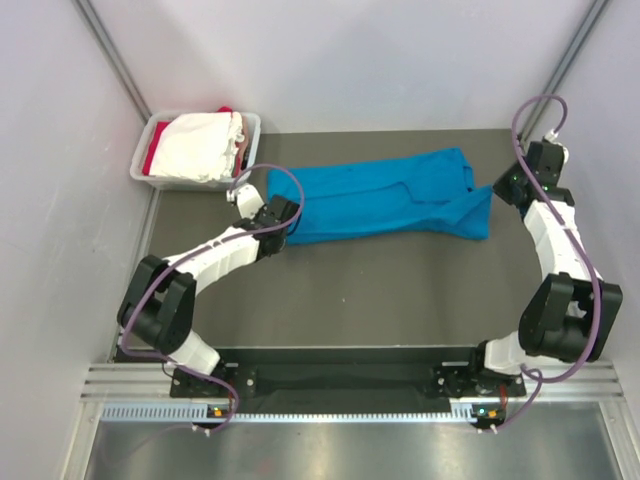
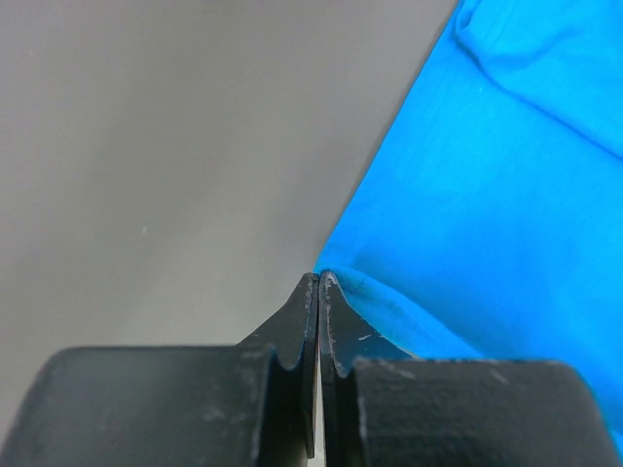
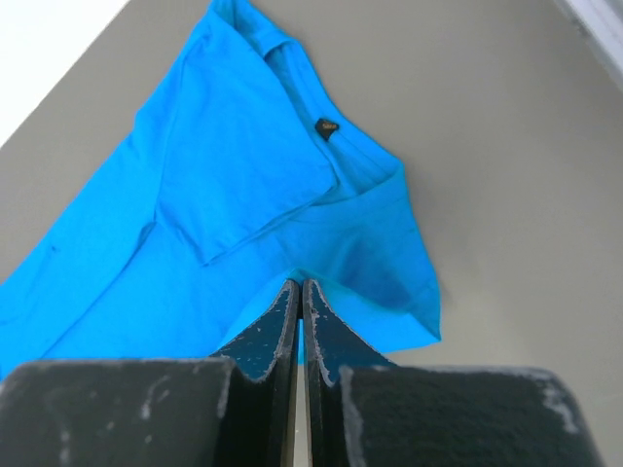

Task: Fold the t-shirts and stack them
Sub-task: Fold the tshirt

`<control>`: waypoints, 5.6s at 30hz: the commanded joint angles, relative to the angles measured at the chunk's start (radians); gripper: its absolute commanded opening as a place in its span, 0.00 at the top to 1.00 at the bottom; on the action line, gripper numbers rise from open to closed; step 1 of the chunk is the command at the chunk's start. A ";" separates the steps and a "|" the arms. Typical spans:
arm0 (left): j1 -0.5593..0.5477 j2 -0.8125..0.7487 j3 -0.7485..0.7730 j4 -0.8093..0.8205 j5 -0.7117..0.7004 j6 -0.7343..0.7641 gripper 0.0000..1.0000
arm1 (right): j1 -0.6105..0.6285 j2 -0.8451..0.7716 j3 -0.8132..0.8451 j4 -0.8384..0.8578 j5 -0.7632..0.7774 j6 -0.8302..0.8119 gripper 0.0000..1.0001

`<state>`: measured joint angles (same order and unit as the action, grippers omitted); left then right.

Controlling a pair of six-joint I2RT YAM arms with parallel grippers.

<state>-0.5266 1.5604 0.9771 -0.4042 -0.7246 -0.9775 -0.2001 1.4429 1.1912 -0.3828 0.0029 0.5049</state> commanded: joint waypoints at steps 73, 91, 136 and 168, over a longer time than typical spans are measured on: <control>0.111 0.283 0.239 0.151 -0.036 0.217 1.00 | 0.160 0.652 0.697 0.033 -0.047 -0.106 1.00; 0.122 0.329 0.278 0.168 -0.033 0.234 1.00 | 0.179 0.752 0.792 0.045 -0.067 -0.135 1.00; 0.137 0.120 0.390 0.105 0.167 0.419 0.12 | 0.186 0.530 0.709 0.025 -0.170 -0.092 0.00; 0.054 -0.184 -0.083 0.183 0.401 0.206 0.13 | 0.301 0.662 0.338 0.323 0.014 0.083 0.42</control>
<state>-0.4767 1.4216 0.8944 -0.2375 -0.3111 -0.7650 0.0856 2.0693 1.4551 -0.0971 -0.0257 0.5869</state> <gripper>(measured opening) 0.873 0.613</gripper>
